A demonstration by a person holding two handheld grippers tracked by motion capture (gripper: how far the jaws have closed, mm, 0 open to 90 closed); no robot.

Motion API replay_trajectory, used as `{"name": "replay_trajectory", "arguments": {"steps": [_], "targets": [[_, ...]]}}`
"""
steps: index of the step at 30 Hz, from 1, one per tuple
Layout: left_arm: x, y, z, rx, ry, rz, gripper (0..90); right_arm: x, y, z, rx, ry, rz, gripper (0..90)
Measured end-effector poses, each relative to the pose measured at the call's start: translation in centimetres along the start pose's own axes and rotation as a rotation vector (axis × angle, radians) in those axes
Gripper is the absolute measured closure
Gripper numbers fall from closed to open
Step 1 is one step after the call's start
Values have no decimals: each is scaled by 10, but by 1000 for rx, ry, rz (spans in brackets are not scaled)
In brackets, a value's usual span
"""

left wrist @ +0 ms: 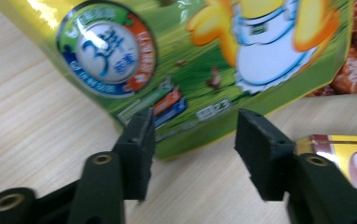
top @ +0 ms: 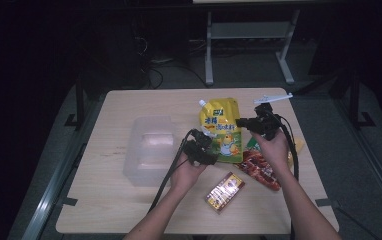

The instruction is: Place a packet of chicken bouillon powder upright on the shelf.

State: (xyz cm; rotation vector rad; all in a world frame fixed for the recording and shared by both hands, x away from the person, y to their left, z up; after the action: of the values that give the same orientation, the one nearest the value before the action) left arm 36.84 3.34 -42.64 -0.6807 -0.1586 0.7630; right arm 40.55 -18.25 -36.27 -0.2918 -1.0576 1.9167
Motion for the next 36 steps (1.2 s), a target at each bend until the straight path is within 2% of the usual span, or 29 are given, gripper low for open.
{"name": "replay_trajectory", "arguments": {"steps": [2, 3, 7, 10, 12, 15, 17, 18, 20, 25, 26, 28, 33, 35, 36], "targets": [[-1, 0, 3, -12, 9, 7, 426, 6, 0, 11, -22, 9, 60, 900], [-1, -1, 4, -21, 8, 17, 420, 7, 1, 14, -28, 3, 65, 900], [-2, -2, 9, -43, 4, 12, 385, 10, 5, 24, -57, -3, 110, 899], [-2, -1, 10, -39, 0, 4, 353, 11, 12, 30, -76, -17, 143, 899], [-3, -1, 10, -39, -13, -12, 327, 11, 17, 34, -86, -43, 146, 899], [-4, -2, 10, -50, -8, -5, 307, 10, 26, 39, -116, -60, 165, 898], [-3, -1, 11, -45, -10, -18, 290, 11, 29, 43, -114, -74, 176, 898], [-4, -1, 11, -48, -1, -2, 284, 12, 31, 45, -120, -66, 192, 897], [-5, 0, 12, -56, 15, -7, 276, 12, 38, 50, -125, -85, 215, 896], [-6, 0, 13, -82, 41, -5, 260, 11, 48, 55, -134, -119, 230, 892], [-5, 0, 13, -84, 42, -20, 260, 11, 50, 56, -136, -126, 231, 892], [-6, 0, 14, -92, 49, -19, 257, 10, 54, 58, -140, -145, 235, 892], [-4, -1, 15, -114, 55, -27, 244, 10, 57, 61, -124, -184, 257, 890], [-3, -1, 15, -123, 53, -47, 244, 12, 58, 61, -121, -190, 271, 889], [-4, -1, 14, -133, 58, -42, 243, 12, 58, 61, -117, -192, 274, 887]]}}
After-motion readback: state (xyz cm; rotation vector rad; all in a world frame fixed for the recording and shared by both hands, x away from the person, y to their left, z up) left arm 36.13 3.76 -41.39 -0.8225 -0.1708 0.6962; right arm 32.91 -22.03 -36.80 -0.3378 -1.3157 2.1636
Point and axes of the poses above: each handheld gripper's, and its own axes: z roughly backward along the jaws, y roughly out of its underside, x roughly to its left, the point moved 1 cm from there along -z, roughly forward along the jaws, and after that the axes turned 4 degrees about y, right-handed, at the moved point
